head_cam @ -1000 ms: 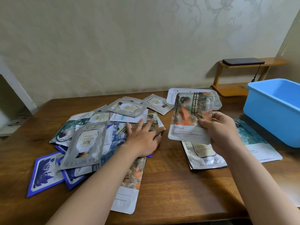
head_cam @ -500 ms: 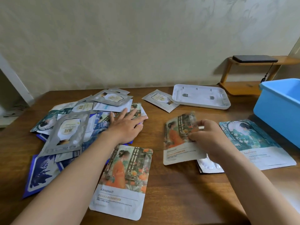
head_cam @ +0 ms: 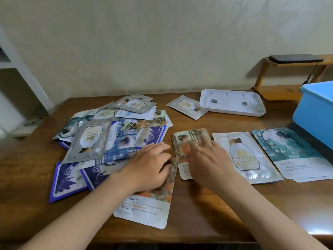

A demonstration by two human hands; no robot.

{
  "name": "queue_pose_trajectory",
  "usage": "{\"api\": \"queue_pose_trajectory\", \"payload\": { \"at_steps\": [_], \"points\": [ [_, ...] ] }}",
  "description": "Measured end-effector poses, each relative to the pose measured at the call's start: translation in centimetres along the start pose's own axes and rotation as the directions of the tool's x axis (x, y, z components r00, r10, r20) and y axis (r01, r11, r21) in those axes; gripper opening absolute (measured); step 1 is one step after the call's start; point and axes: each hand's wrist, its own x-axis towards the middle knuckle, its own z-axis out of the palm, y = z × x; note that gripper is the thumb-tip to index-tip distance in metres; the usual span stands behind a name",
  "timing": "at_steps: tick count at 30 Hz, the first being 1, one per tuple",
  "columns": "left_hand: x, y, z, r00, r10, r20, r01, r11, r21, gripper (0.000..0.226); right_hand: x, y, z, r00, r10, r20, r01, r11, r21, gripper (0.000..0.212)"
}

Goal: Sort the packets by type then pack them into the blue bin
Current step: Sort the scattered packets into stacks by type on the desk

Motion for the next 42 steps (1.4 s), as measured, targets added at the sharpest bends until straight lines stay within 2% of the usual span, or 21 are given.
{"api": "queue_pose_trajectory", "payload": {
  "at_steps": [1,3,5,7,15,19,22,28,34,36,37,38,40,42],
  "points": [
    [-1.1,0.5,0.1,1.0,0.004,0.016,-0.004,1.0,-0.014,0.045,0.0,-0.1,0.4,0.998,-0.036,0.05,0.036,0.999,0.001,0.053],
    [-3.2,1.5,0.6,0.994,-0.022,0.104,0.024,1.0,-0.018,0.066,0.1,0.0,1.3,0.987,-0.072,0.141,0.068,0.997,0.036,0.057],
    [-4.9,1.9,1.2,0.981,-0.058,0.187,0.053,0.998,0.028,0.086,-0.2,0.1,1.9,0.983,-0.069,0.171,0.059,0.996,0.064,0.06],
    [-5.8,2.0,1.7,0.966,-0.094,0.239,0.08,0.995,0.067,0.088,-0.7,0.0,2.2,0.986,-0.061,0.157,0.051,0.997,0.065,0.061],
    [-6.4,2.8,2.0,0.951,-0.172,0.256,0.147,0.983,0.114,0.093,-3.0,-0.6,2.8,0.995,-0.053,0.085,0.052,0.999,0.011,0.064],
    [-7.1,3.1,1.4,0.926,-0.136,0.353,0.09,0.986,0.143,0.117,-3.7,-0.7,3.9,0.999,-0.044,-0.008,0.044,0.999,0.02,0.083],
    [-8.1,3.4,1.3,0.919,-0.11,0.377,0.05,0.985,0.164,0.128,-3.7,-0.5,4.3,0.999,-0.043,-0.023,0.044,0.996,0.08,0.083],
    [-9.2,4.1,1.4,0.899,-0.121,0.421,0.056,0.985,0.163,0.116,-3.6,-0.5,4.8,0.998,-0.042,-0.056,0.046,0.996,0.071,0.08],
    [-9.3,3.4,-0.1,0.917,-0.127,0.377,0.143,0.99,-0.016,0.097,-3.7,-0.4,4.8,0.997,-0.047,-0.064,0.052,0.996,0.077,0.08],
    [-9.2,3.5,-0.5,0.936,-0.194,0.294,0.207,0.978,-0.012,0.093,-3.7,-0.3,4.8,0.997,-0.049,-0.06,0.054,0.995,0.084,0.08],
    [-9.0,3.6,-0.7,0.934,-0.273,0.232,0.285,0.958,-0.017,0.089,-3.7,-0.3,4.8,0.997,-0.05,-0.058,0.055,0.995,0.086,0.081],
    [-8.6,3.6,-1.0,0.909,-0.377,0.178,0.387,0.921,-0.03,0.084,-3.7,-0.3,4.8,0.997,-0.052,-0.059,0.057,0.995,0.084,0.082],
    [-7.6,3.6,-1.7,0.808,-0.57,0.15,0.58,0.814,-0.032,0.08,-3.7,-0.3,4.8,0.997,-0.054,-0.057,0.058,0.995,0.08,0.083],
    [-6.4,3.8,-2.0,0.727,-0.663,0.181,0.674,0.738,-0.006,0.084,-3.6,-0.3,4.9,0.997,-0.053,-0.058,0.058,0.995,0.087,0.08]
  ]
}}
